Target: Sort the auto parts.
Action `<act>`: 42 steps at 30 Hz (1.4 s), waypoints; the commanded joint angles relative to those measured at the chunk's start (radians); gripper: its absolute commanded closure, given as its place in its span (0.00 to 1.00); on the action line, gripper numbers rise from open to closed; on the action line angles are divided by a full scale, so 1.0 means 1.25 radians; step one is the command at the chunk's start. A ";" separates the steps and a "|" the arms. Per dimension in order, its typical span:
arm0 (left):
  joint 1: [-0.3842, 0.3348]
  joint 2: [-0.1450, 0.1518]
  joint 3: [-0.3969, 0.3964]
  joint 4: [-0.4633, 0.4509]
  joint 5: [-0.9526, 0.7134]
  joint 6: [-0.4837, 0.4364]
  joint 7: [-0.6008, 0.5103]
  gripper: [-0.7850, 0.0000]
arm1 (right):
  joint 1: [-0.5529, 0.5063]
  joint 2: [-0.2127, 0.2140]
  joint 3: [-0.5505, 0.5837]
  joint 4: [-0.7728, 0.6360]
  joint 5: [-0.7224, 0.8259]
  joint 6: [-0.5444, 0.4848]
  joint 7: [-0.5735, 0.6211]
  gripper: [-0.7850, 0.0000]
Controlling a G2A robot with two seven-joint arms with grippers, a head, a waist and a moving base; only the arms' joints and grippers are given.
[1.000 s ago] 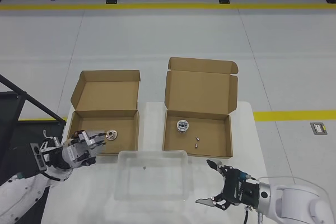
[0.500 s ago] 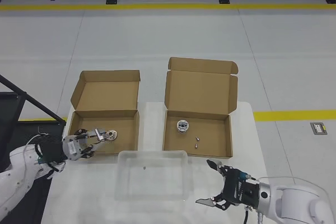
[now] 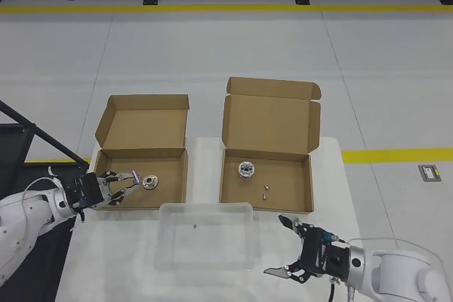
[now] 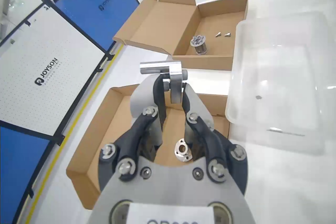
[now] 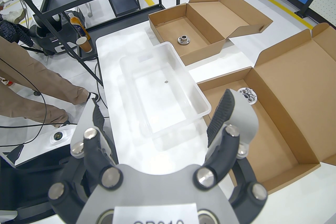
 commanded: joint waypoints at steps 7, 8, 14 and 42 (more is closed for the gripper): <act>0.002 -0.005 -0.008 -0.020 0.053 0.028 -0.170 1.00 | 0.000 0.000 0.000 0.000 0.000 0.000 0.000 0.00; -0.003 -0.006 -0.009 -0.016 0.073 0.031 -0.208 1.00 | 0.000 0.000 0.000 0.000 0.000 0.000 0.000 0.00; -0.030 -0.022 0.004 0.008 0.164 -0.023 -0.337 1.00 | 0.000 0.000 0.000 0.000 0.000 0.000 0.000 0.00; -0.158 -0.182 0.146 0.219 0.423 -0.096 -0.489 0.79 | 0.000 0.000 0.000 0.000 0.000 0.000 0.000 0.00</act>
